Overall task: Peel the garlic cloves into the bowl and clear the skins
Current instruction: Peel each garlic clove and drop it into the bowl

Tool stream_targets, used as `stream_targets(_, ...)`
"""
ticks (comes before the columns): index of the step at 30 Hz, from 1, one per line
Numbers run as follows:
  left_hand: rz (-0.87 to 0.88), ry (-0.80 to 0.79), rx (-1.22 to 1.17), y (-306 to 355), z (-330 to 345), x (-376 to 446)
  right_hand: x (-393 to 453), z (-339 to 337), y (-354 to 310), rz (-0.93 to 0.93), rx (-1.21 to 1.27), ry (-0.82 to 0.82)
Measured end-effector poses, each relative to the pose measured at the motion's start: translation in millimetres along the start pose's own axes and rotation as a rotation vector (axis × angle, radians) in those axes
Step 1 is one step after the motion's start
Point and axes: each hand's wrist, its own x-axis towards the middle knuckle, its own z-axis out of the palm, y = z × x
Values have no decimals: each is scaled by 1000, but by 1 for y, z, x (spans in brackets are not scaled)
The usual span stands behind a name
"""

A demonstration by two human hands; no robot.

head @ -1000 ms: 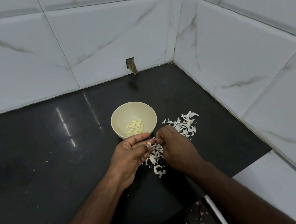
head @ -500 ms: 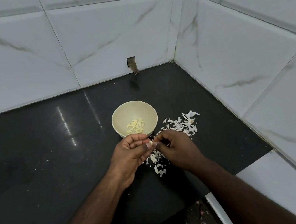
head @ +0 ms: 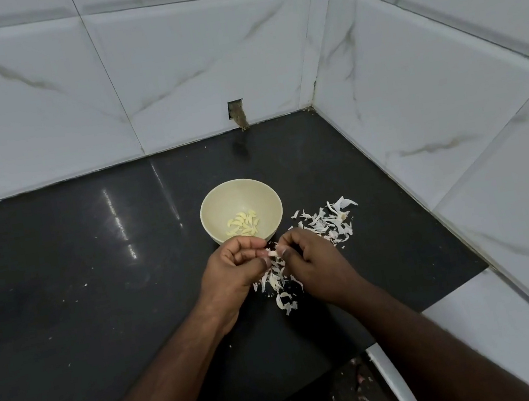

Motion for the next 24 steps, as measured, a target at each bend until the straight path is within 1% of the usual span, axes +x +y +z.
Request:
stream_targets(4, -42, -31, -54, 1, 0, -1, 3, -2, -2, 9, 12, -5)
stream_targets(7, -21, -64, -83, 0, 2, -2, 2, 2, -3, 67, 89, -16)
stream_targets(10, 16, -53, -38, -2, 0, -1, 0, 5, -2, 131, 220, -50)
stream_targets(14, 32, -58, 23, -2, -1, -2, -1, 6, 2, 166, 320, -91)
stream_targets(18, 41, -59, 75, 0, -2, -1, -1, 5, 2, 187, 322, -117)
stream_targets(20, 40, -42, 107, 0, -3, -1, -1, 3, 3, 193, 330, -103)
stream_targets(24, 8, -37, 113, -3, -5, -1, 2, -5, 5, 232, 390, -25)
